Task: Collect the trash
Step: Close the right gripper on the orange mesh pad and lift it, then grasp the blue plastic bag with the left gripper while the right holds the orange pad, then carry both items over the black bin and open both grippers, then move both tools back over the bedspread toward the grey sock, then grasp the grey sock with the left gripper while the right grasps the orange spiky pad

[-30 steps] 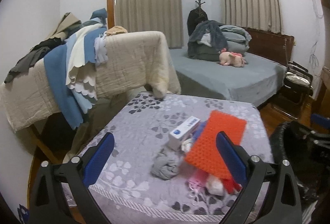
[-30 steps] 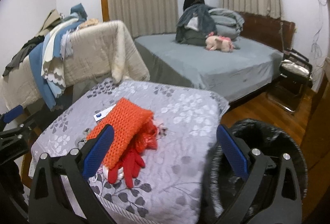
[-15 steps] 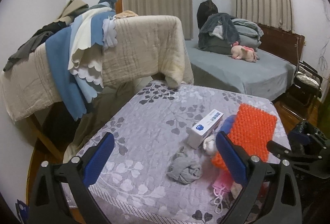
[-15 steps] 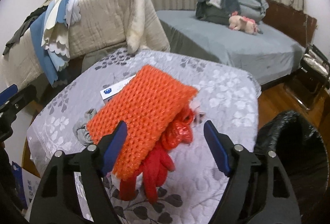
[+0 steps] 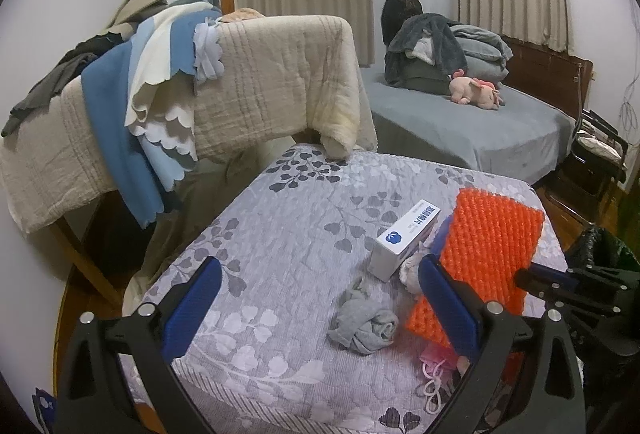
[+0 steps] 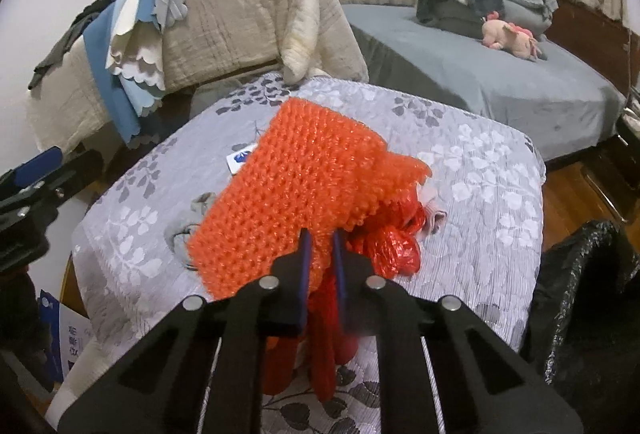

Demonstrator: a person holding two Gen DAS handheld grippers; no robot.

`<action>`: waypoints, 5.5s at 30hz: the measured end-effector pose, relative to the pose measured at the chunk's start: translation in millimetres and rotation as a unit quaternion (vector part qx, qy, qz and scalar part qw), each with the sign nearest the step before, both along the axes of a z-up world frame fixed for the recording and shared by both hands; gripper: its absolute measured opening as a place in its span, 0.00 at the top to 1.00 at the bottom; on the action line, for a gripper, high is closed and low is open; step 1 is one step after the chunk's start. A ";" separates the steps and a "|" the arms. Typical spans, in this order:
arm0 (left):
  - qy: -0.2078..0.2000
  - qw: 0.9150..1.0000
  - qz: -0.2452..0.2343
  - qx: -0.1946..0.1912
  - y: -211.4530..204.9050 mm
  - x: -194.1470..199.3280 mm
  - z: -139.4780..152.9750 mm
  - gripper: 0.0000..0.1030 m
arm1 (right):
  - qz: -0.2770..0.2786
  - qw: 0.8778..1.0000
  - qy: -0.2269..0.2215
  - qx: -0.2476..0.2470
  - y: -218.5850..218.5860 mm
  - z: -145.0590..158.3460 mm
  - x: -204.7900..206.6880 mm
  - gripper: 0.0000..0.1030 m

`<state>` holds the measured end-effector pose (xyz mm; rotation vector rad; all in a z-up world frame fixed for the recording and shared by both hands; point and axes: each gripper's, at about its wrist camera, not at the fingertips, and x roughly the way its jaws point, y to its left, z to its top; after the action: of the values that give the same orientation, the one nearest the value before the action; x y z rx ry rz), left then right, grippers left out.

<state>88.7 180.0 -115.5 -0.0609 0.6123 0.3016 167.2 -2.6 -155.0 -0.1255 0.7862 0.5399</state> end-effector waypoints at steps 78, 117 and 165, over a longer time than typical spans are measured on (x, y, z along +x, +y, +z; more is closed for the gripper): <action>0.000 0.976 -0.215 -0.046 -159.4 48.0 27.3 0.74 | -0.149 0.987 -0.048 0.041 -186.1 79.5 -30.4 0.92; 0.019 0.943 -0.327 -0.066 -266.7 48.6 -0.3 0.13 | -0.315 0.947 -0.061 0.007 -316.7 41.8 -66.0 0.09; 0.086 0.989 -0.067 -0.101 2.7 63.1 -101.4 0.63 | -0.072 0.993 -0.091 0.009 -25.9 -0.7 33.9 0.09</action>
<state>151.8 182.7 -216.8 -0.1894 0.8133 0.1141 201.1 -28.5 -155.6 -0.0984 0.6079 0.3930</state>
